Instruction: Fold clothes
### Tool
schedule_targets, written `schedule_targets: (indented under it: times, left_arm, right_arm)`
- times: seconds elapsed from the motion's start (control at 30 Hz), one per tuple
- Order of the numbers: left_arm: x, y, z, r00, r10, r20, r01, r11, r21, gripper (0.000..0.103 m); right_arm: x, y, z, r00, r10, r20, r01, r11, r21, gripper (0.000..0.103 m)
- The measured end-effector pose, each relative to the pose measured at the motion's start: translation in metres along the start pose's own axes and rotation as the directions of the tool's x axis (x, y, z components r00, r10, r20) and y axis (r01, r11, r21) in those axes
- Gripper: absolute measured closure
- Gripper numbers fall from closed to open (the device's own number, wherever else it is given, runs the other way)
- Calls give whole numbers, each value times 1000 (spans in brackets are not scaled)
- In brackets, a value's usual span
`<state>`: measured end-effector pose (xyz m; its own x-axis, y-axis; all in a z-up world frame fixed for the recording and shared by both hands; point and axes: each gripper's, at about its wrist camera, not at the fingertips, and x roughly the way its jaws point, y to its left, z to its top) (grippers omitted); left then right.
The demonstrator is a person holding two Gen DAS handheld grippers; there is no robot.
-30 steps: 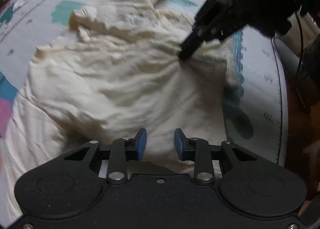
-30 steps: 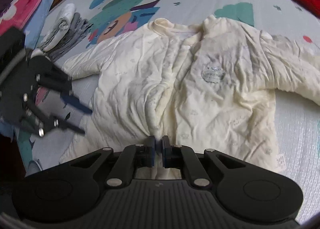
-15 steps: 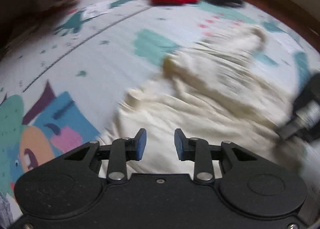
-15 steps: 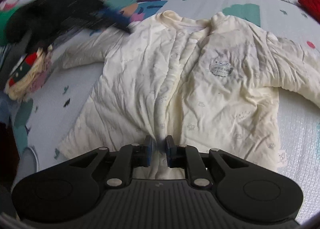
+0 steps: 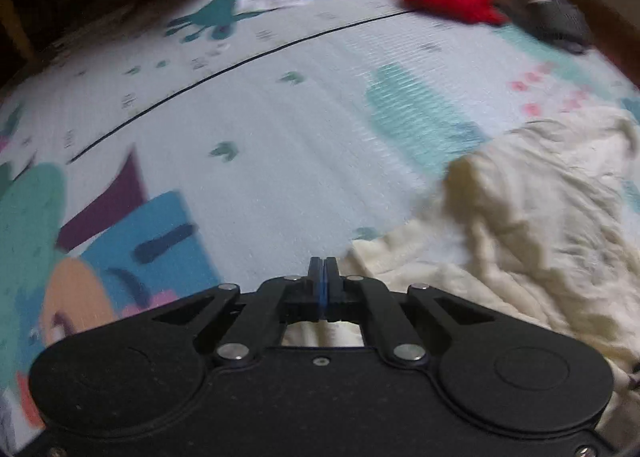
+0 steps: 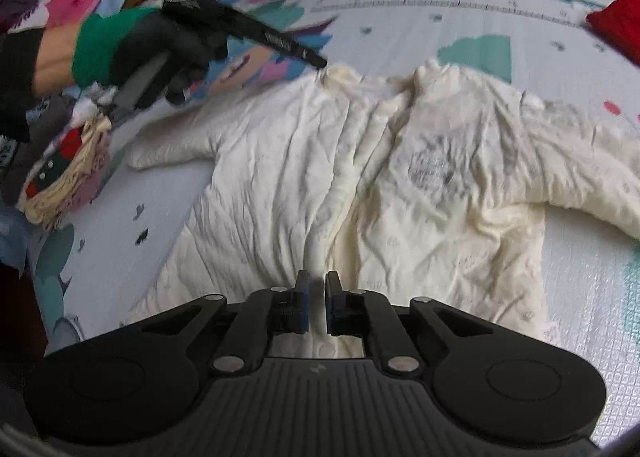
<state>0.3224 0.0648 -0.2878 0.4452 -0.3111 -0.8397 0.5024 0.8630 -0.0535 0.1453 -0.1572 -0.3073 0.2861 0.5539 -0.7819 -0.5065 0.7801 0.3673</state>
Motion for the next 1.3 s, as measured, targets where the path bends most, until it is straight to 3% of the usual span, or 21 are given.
schedule_targets:
  times: [0.03,0.1,0.2,0.37,0.47,0.5,0.57,0.67,0.7,0.77,0.83,0.9,0.97,1.03,1.07,1.17,1.3]
  left_arm:
    - [-5,2,0,1000,-27,6,27,1000,-9,86]
    - [-10,-2,-2,1000,-28,13,27,997,73,68]
    - [0,-4,-6,999,-15,-36,20,990,138,69]
    - [17,2,-10,997,-35,-65,41,995,94,70]
    - [20,3,-11,995,-64,-77,70,995,72,74]
    - [19,8,-11,994,-88,-66,89,996,23,95]
    - [14,25,-9,988,-153,-14,149,976,-157,97]
    - [22,56,-25,983,-185,7,171,893,-416,97]
    - [24,59,-27,983,-184,9,169,884,-435,96]
    - [20,52,-26,987,-161,16,155,911,-383,90]
    - [7,40,-22,993,-116,34,121,947,-297,75]
    - [-5,29,-18,996,-72,56,83,975,-209,62]
    - [-17,17,-14,996,-31,82,41,992,-120,62]
    - [-30,5,-11,994,8,112,-5,1000,-31,63]
    - [-33,-2,-8,993,-10,121,11,1000,-13,63]
    - [-23,-22,-2,984,-154,88,158,987,-34,63]
    - [7,-51,3,975,-224,11,224,974,-15,63]
  right_arm:
    - [0,0,-1,1000,-7,-1,7,1000,-2,88]
    - [2,4,-2,1000,-14,-13,14,1000,-27,69]
    - [9,11,-5,998,-17,-55,14,998,-61,68]
    - [19,18,-12,995,-29,-96,19,995,-102,68]
    - [21,15,-11,995,-32,-97,23,995,-97,76]
    - [22,15,-11,995,-33,-97,23,995,-99,80]
    - [20,13,-10,996,-25,-84,16,995,-100,88]
    - [13,14,-8,999,-25,-44,20,994,-107,92]
    - [14,13,-7,998,-27,-52,21,994,-104,92]
    - [19,9,-6,996,-40,-77,33,995,-93,92]
    - [21,7,-5,996,-45,-83,38,995,-89,91]
    - [15,8,-5,997,-37,-61,32,996,-83,80]
    - [2,5,-6,1000,-9,-10,9,999,-41,68]
    - [-10,1,-10,1000,-3,24,3,1000,-19,67]
    - [-15,1,-13,999,-13,33,14,999,-30,67]
    - [-21,11,-28,998,-53,34,59,978,-200,67]
    - [-19,32,-54,995,-103,-4,90,890,-447,67]
